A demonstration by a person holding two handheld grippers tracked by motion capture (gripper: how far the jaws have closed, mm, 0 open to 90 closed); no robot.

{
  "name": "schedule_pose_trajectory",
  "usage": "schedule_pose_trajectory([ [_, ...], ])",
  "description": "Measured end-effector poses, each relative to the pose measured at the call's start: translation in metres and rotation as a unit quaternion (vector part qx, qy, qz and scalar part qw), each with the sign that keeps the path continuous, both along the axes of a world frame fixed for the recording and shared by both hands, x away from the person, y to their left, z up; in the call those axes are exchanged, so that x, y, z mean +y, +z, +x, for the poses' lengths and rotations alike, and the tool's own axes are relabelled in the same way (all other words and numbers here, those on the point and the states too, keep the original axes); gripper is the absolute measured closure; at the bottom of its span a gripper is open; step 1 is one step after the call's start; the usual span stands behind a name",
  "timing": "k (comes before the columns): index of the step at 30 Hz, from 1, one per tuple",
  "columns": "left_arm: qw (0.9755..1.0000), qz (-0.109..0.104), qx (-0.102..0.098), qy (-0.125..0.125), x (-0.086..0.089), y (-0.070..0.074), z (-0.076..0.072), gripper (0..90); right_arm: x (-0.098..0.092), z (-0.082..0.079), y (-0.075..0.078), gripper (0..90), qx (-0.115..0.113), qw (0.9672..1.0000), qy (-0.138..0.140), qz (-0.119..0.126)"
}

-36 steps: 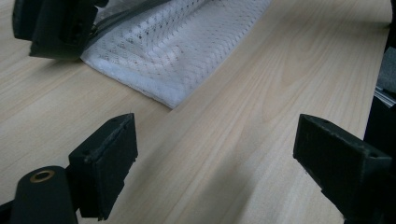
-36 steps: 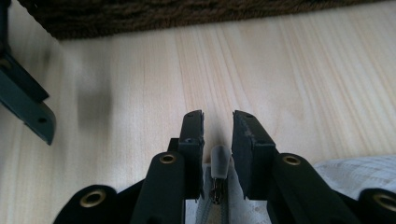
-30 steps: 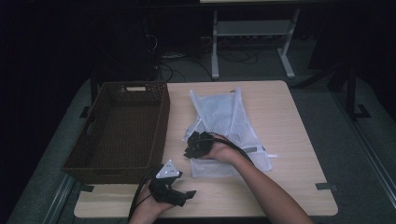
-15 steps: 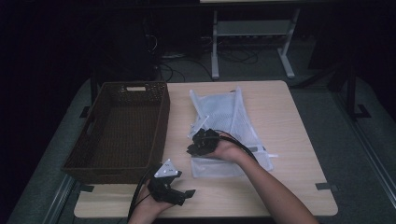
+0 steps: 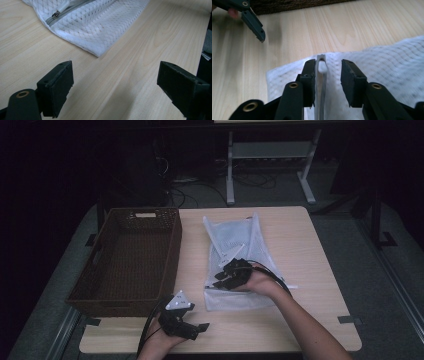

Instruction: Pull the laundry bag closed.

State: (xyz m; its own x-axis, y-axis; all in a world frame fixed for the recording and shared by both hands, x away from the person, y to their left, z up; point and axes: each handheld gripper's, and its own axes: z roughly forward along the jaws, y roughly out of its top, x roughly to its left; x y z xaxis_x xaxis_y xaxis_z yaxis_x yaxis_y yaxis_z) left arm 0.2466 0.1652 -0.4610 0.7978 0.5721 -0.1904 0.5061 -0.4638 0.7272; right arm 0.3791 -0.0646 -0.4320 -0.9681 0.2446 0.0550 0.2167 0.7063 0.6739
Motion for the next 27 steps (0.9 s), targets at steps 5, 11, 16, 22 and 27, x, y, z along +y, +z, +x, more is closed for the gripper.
schedule_pose_trajectory([
  [5, 1.0, 0.001, 0.001, 0.0, -0.001, -0.001, 0.0, 13.7, -0.008, -0.002, -0.006, 54.6, 0.004, 1.0, 0.004, -0.007],
  [11, 1.0, 0.002, 0.002, 0.0, 0.0, -0.001, 0.0, 13.7, -0.01, -0.001, -0.022, 52.6, 0.007, 0.9998, 0.003, -0.02],
  [16, 1.0, 0.002, 0.002, 0.002, 0.0, -0.001, 0.0, 13.8, -0.009, -0.001, -0.032, 56.0, 0.001, 0.9997, -0.002, -0.024],
  [22, 1.0, 0.005, 0.001, 0.002, -0.001, 0.0, 0.0, 13.8, -0.011, -0.003, -0.033, 71.8, -0.013, 0.9996, -0.015, -0.021],
  [27, 1.0, 0.002, -0.002, 0.005, -0.003, 0.003, 0.0, 13.9, -0.012, -0.005, -0.035, 87.1, -0.018, 0.9995, -0.024, -0.012],
])
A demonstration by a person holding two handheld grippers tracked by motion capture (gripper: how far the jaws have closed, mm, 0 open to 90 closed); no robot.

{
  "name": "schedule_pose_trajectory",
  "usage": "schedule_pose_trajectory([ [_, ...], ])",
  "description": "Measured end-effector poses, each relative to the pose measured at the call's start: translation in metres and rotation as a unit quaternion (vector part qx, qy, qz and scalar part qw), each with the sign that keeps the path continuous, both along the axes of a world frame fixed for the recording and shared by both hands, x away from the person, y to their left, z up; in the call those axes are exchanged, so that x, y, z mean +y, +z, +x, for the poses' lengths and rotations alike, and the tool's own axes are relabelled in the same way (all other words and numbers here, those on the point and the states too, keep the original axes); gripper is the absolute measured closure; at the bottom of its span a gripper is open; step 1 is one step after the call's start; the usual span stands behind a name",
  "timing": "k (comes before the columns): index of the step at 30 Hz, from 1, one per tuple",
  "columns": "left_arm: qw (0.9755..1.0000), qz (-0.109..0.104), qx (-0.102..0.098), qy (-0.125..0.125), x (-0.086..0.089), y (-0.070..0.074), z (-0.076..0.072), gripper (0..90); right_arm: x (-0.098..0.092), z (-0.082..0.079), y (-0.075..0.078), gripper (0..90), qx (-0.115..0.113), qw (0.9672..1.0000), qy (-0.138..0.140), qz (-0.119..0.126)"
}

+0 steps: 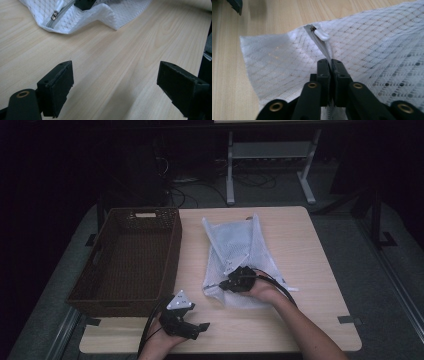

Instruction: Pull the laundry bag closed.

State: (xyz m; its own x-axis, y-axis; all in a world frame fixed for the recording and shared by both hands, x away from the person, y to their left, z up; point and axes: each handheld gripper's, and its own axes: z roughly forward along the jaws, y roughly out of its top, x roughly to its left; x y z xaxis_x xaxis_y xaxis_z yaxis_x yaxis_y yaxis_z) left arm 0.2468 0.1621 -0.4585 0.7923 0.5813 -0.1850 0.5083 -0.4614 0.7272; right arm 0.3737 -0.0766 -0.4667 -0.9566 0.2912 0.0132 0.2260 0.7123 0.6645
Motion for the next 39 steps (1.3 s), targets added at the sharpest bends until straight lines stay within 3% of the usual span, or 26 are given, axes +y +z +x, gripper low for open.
schedule_pose_trajectory([
  [7, 0.9999, -0.015, 0.003, 0.001, -0.011, 0.017, 0.007, 14.3, -0.002, -0.004, 0.001, 87.7, -0.011, 0.9999, -0.007, 0.008],
  [12, 0.9998, -0.013, -0.003, 0.013, -0.021, 0.031, 0.02, 14.6, -0.008, -0.007, 0.011, 87.7, -0.026, 0.9991, -0.011, 0.032],
  [19, 0.9994, -0.013, -0.004, 0.03, -0.028, 0.039, 0.04, 15.1, -0.025, -0.02, 0.028, 87.8, -0.046, 0.9966, -0.019, 0.066],
  [27, 0.9991, -0.013, 0.017, 0.035, -0.04, 0.028, 0.06, 20.6, -0.043, -0.033, 0.034, 87.8, -0.055, 0.9946, -0.019, 0.086],
  [33, 0.9973, -0.051, 0.051, 0.013, -0.042, 0.017, 0.071, 32.4, -0.051, -0.038, 0.034, 87.8, -0.053, 0.9938, -0.02, 0.095],
  [39, 0.9956, -0.081, 0.048, -0.001, -0.036, 0.013, 0.075, 45.4, -0.05, -0.039, 0.034, 87.7, -0.058, 0.9935, -0.013, 0.097],
])
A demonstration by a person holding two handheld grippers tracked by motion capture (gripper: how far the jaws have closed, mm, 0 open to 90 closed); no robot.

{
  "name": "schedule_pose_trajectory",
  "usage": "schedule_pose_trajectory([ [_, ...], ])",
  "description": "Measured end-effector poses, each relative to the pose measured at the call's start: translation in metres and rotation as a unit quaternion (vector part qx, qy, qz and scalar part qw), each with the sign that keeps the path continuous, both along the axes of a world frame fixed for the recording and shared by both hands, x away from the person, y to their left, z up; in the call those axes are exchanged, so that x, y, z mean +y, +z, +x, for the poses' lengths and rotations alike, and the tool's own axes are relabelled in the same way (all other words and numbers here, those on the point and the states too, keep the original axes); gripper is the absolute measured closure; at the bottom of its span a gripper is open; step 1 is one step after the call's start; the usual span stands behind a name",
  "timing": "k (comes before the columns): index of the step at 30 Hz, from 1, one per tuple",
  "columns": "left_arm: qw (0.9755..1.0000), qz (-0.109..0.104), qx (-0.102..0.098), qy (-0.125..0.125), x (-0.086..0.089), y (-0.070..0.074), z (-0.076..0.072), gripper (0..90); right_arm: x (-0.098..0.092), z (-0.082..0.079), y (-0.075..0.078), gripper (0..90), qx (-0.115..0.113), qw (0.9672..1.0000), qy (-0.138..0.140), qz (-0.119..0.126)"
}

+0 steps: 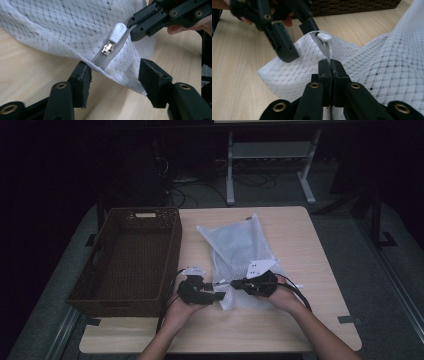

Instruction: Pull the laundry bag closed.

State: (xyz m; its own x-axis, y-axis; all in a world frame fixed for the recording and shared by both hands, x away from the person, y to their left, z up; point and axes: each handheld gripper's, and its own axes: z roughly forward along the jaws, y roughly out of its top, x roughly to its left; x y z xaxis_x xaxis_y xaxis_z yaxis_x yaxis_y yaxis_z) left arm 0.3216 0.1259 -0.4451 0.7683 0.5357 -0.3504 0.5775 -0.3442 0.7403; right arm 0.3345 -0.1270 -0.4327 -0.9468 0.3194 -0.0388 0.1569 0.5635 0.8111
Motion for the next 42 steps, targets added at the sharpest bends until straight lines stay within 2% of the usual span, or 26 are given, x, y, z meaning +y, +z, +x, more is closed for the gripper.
schedule_pose_trajectory([
  [2, 1.0, -0.009, -0.002, 0.001, 0.003, 0.0, 0.001, 49.8, 0.001, -0.001, 0.0, 87.7, -0.001, 1.0, 0.002, -0.003],
  [6, 0.9998, -0.014, -0.012, 0.005, 0.007, -0.001, 0.0, 59.4, 0.002, -0.002, -0.001, 87.6, 0.0, 1.0, 0.007, -0.006],
  [13, 0.9997, -0.007, -0.021, 0.008, 0.009, -0.003, -0.001, 76.6, 0.005, -0.003, -0.003, 87.4, 0.004, 0.9999, 0.012, -0.011],
  [17, 0.9995, 0.004, -0.029, 0.007, 0.008, -0.004, -0.002, 83.8, 0.005, -0.003, -0.003, 87.0, 0.006, 0.9998, 0.015, -0.013],
  [21, 0.9986, 0.019, -0.05, 0.003, 0.007, -0.003, -0.006, 85.7, 0.006, -0.004, -0.004, 83.4, 0.014, 0.9996, 0.019, -0.016],
  [23, 0.9982, 0.024, -0.055, 0.003, 0.007, -0.003, -0.007, 86.1, 0.005, -0.004, -0.001, 76.5, 0.02, 0.9995, 0.02, -0.012],
  [25, 0.9978, 0.029, -0.06, 0.003, 0.007, -0.003, -0.008, 86.1, 0.003, -0.004, 0.002, 73.9, 0.029, 0.9993, 0.023, -0.002],
  [27, 0.9977, 0.028, -0.061, 0.004, 0.007, -0.003, -0.008, 86.1, 0.001, -0.005, 0.005, 73.6, 0.034, 0.999, 0.028, 0.009],
  [29, 0.9968, 0.035, -0.071, 0.004, 0.007, -0.003, -0.01, 86.3, 0.002, -0.007, 0.008, 73.9, 0.046, 0.9983, 0.034, 0.014],
  [34, 0.9955, 0.039, -0.087, 0.004, 0.007, -0.002, -0.014, 86.3, 0.01, -0.008, 0.005, 75.0, 0.075, 0.9957, 0.054, 0.009],
  [42, 0.9939, 0.045, -0.1, -0.005, 0.006, -0.001, -0.017, 86.3, 0.016, -0.005, -0.001, 74.4, 0.094, 0.9944, 0.048, 0.011],
])
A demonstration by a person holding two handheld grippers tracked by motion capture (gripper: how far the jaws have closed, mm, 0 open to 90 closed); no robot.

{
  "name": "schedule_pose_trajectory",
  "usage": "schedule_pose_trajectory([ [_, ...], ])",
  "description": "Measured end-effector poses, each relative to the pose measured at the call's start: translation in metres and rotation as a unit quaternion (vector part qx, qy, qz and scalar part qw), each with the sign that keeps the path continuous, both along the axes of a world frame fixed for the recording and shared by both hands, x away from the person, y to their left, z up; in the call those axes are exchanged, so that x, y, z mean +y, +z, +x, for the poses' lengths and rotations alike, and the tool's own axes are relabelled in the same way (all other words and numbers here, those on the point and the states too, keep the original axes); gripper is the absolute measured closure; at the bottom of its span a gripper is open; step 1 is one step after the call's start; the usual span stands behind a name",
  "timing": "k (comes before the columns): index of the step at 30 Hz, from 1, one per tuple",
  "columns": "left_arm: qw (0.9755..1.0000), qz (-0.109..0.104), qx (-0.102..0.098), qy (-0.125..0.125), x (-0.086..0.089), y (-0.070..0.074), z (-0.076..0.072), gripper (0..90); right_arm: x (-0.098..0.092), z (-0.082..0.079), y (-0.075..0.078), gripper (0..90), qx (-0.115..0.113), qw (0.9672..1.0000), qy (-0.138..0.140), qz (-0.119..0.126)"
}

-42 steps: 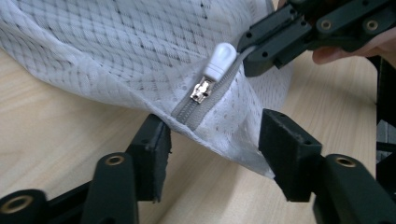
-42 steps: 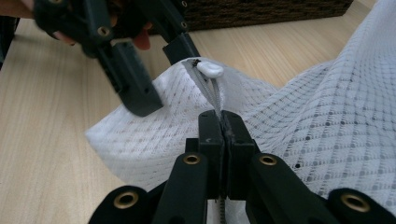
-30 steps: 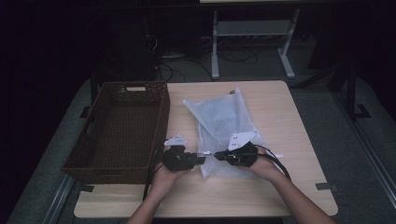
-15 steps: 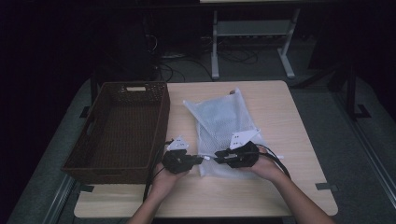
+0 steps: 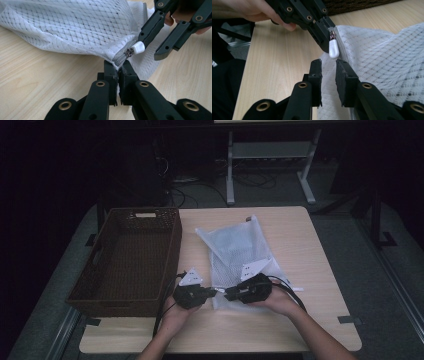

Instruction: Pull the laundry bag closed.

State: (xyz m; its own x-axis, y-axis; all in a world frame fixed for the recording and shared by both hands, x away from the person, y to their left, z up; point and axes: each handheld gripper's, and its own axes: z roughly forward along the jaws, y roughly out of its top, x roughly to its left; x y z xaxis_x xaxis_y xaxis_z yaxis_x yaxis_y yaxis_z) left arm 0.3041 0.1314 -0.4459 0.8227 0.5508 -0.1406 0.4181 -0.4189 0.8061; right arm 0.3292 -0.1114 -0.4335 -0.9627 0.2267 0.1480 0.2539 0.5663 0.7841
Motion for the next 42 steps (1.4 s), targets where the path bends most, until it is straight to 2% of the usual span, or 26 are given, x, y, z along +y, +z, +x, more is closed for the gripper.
schedule_pose_trajectory([
  [5, 1.0, 0.001, -0.005, -0.003, -0.001, 0.0, -0.001, 86.3, 0.003, 0.0, 0.0, 74.5, 0.005, 1.0, 0.001, 0.007],
  [10, 0.9998, 0.01, -0.011, -0.008, -0.003, 0.0, -0.002, 86.3, 0.007, 0.001, 0.001, 74.8, 0.013, 0.9998, 0.001, 0.017],
  [14, 0.9999, 0.008, -0.009, -0.009, -0.004, -0.001, -0.003, 86.3, 0.01, 0.002, 0.002, 78.5, 0.017, 0.9996, -0.001, 0.021],
  [23, 0.9999, 0.009, -0.006, -0.01, -0.004, -0.002, -0.003, 86.4, 0.011, 0.004, 0.002, 85.9, 0.015, 0.9997, -0.011, 0.015],
  [35, 0.9997, -0.012, 0.019, 0.0, 0.0, -0.003, 0.0, 87.2, 0.012, 0.001, 0.003, 86.4, -0.007, 0.9997, -0.022, -0.006],
  [42, 0.9996, -0.015, 0.022, 0.005, 0.001, -0.003, 0.0, 87.2, 0.01, 0.0, 0.003, 86.4, -0.009, 0.9996, -0.026, -0.011],
])
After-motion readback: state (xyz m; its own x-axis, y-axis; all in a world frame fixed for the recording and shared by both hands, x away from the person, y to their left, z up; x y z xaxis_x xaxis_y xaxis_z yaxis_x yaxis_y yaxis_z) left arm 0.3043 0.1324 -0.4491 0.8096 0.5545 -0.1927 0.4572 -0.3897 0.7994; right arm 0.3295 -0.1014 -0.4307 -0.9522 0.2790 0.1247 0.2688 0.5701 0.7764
